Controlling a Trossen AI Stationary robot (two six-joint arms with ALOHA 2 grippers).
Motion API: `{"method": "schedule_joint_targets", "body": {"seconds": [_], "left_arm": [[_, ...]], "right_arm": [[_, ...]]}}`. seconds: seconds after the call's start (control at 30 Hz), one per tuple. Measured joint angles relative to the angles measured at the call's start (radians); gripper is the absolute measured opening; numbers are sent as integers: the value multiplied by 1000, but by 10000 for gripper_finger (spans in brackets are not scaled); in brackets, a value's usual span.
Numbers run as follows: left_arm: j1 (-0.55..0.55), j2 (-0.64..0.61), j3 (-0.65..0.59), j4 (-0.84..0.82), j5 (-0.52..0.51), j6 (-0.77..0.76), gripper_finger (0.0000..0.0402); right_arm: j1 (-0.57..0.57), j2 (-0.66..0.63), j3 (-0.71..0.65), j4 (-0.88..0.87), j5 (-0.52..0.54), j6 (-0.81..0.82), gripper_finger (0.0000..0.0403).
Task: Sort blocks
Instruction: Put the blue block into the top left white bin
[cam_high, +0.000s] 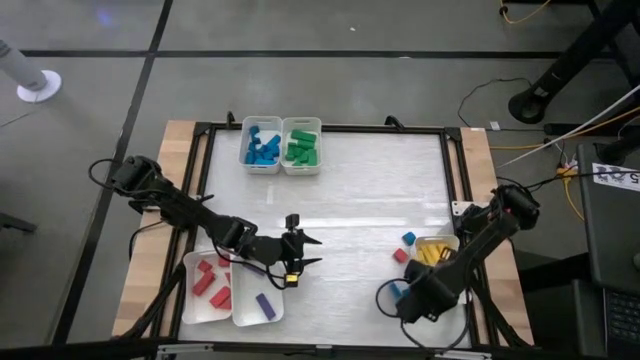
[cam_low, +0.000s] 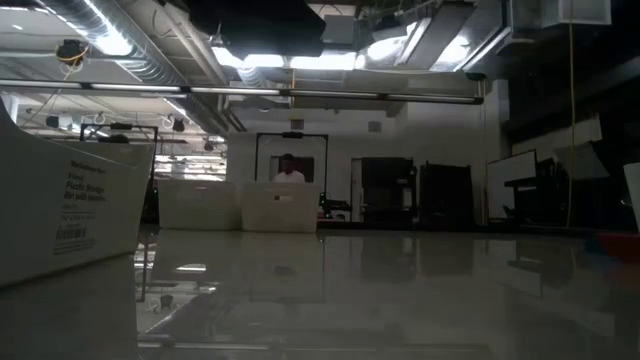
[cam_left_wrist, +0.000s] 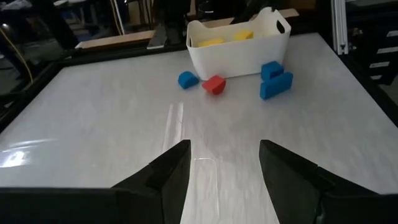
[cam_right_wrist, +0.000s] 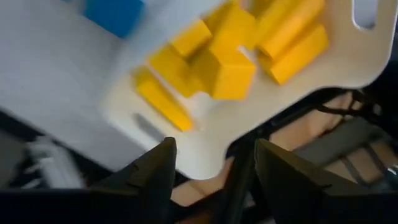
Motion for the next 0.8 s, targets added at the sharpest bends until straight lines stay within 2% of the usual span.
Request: {"method": "schedule_joint_targets", "body": {"seconds": [0.2, 0.4, 0.5, 0.63, 0.8], "left_arm": [[0, 0, 0, -4, 0, 0, 180], [0, 0, 0, -5, 0, 0, 180], [0, 0, 0, -5, 0, 0, 180], [-2, 0, 0, -8, 0, -5, 180], [-5, 0, 0, -6, 0, -6, 180]], "right_arm": [[-12, 0, 137, 67, 98, 32, 209], [-9, 1, 164, 349, 339, 80, 209], [-10, 20, 150, 431, 419, 92, 209], [-10, 76, 136, 382, 455, 145, 208], [-10, 142, 134, 327, 430, 196, 208]]}}
